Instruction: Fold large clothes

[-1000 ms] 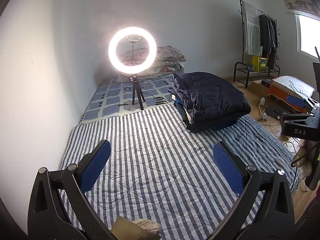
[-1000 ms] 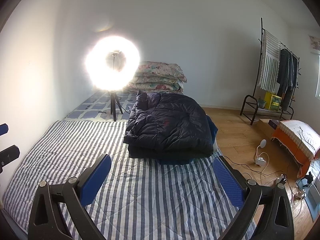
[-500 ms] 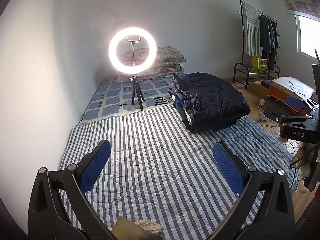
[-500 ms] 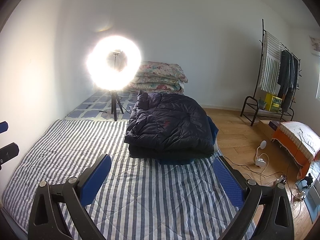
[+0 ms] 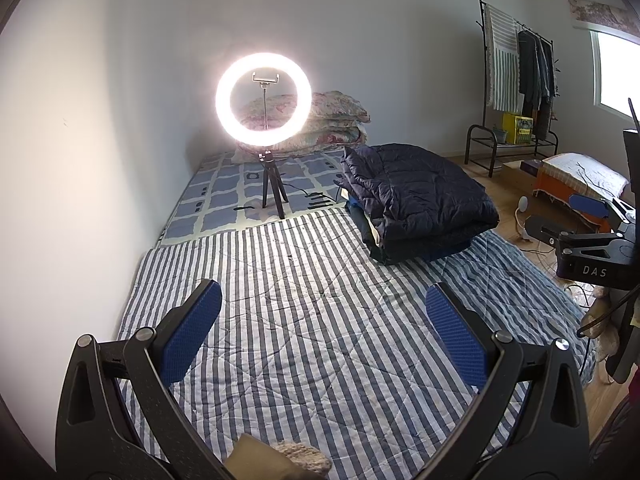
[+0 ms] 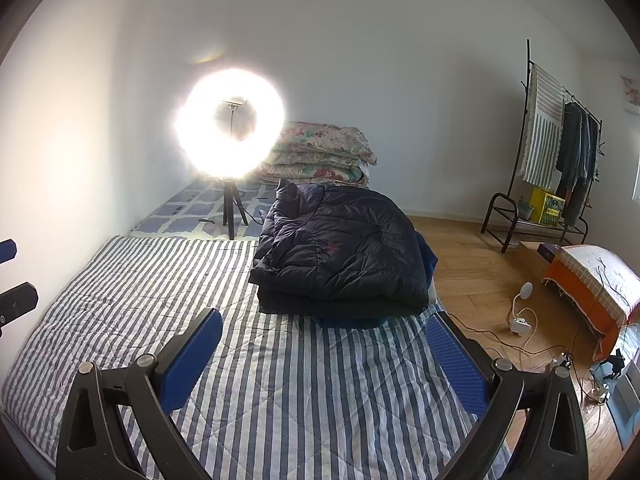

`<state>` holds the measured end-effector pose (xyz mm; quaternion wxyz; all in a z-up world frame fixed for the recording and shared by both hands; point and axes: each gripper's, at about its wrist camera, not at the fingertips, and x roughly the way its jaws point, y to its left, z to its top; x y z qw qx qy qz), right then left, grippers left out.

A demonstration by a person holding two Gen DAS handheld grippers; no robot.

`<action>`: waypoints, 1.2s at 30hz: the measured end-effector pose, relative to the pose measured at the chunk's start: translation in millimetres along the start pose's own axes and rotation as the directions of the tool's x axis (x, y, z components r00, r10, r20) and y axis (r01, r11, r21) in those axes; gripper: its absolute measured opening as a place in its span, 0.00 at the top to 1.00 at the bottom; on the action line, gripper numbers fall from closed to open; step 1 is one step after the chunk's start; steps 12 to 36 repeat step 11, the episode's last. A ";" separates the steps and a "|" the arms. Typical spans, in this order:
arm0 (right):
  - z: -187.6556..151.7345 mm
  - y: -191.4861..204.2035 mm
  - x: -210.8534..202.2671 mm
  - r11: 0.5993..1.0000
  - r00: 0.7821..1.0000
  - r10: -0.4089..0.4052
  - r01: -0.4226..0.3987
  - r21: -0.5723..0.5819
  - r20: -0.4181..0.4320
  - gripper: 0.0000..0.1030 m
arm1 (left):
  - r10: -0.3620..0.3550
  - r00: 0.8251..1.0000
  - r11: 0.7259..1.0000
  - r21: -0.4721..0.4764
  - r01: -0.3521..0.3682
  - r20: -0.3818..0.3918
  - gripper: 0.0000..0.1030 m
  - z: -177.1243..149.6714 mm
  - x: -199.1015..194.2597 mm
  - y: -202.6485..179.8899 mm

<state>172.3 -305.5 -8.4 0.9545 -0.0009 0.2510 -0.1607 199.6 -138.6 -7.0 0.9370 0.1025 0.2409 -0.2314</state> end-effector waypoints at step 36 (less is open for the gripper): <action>-3.2 -2.9 1.4 1.000 1.000 0.009 -0.010 -0.019 -0.010 0.00 | 0.045 0.999 0.999 -0.015 -0.044 0.023 0.00 -7.0 -2.8 -1.0</action>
